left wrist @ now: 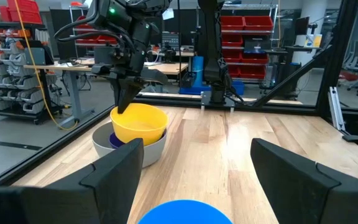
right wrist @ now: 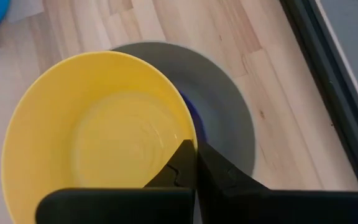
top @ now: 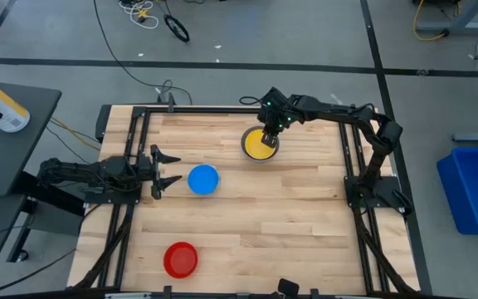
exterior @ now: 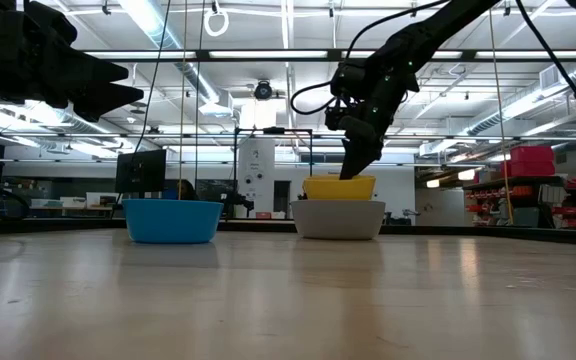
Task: Nest bowls inside each other
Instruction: Stack the yellow bowl on the dark blue bowl
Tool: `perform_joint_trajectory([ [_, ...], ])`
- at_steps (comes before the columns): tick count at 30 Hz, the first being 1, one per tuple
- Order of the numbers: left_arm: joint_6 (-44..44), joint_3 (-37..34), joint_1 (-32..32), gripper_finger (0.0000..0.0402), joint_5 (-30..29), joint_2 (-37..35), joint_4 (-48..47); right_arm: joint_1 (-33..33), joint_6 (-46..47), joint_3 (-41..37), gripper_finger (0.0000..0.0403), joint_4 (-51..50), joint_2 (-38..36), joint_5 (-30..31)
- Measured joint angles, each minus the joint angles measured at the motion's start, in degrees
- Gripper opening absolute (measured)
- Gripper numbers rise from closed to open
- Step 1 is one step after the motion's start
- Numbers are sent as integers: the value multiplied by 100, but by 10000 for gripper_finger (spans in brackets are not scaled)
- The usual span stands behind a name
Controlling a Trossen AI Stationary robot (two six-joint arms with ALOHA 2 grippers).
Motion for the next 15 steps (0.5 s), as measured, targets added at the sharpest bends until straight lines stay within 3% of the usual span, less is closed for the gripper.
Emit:
perform_joint_trajectory([
  [15,0,0,-1,306,0,-2,0,-82,86,0,5,47,0,-69],
])
